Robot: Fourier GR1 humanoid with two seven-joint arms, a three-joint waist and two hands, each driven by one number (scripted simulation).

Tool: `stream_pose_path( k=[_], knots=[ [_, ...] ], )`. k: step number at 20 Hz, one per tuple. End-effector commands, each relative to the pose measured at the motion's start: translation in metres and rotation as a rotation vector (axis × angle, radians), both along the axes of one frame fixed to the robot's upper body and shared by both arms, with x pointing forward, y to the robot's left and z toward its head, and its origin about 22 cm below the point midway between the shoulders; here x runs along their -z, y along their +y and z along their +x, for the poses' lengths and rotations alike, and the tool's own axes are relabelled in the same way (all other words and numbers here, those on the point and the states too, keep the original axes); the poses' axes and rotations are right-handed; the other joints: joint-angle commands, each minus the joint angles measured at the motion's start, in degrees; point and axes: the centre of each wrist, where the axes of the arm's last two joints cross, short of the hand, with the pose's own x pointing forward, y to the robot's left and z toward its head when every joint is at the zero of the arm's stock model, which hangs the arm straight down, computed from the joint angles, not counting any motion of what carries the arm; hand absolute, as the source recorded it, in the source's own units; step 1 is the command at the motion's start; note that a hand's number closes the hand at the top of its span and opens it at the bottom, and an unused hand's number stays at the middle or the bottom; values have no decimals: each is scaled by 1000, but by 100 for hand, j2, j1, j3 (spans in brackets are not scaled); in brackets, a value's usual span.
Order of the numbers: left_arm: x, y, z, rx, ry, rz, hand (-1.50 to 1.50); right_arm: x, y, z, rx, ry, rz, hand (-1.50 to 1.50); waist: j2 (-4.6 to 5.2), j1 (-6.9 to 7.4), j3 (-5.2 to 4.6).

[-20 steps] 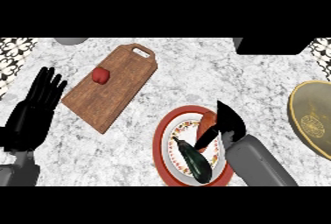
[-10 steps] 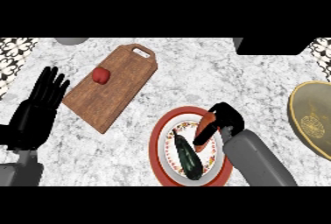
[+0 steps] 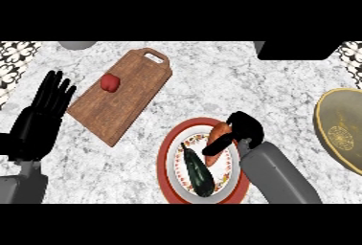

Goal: Pick the sweet potato from the plate and place it in the bowl

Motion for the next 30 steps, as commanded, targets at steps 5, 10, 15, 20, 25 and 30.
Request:
stream_pose_path(
  k=[5, 10, 15, 20, 25, 30],
  knots=[
    [7, 10, -8, -53, 26, -6, 0, 4, -27, -80, -653, -91, 16, 150, -158, -370, 9],
    [16, 5, -17, -68, 29, -9, 0, -40, -88, -119, -734, -312, -39, 150, -122, -498, 1],
    [5, 18, -15, -74, 2, 11, 0, -102, -135, -132, -585, -557, -107, 150, -75, -432, 0],
    [6, 29, -27, -79, 21, 0, 0, -154, -163, -148, -440, -685, -177, 150, -91, -483, 2],
    [11, 3, -21, -55, 2, -6, 0, -168, -201, -159, -298, -737, -227, 150, -34, -295, 8],
    [-19, 15, -13, -23, 5, 21, 0, -196, -240, -146, -155, -816, -179, 150, -8, -119, 9]
  ],
)
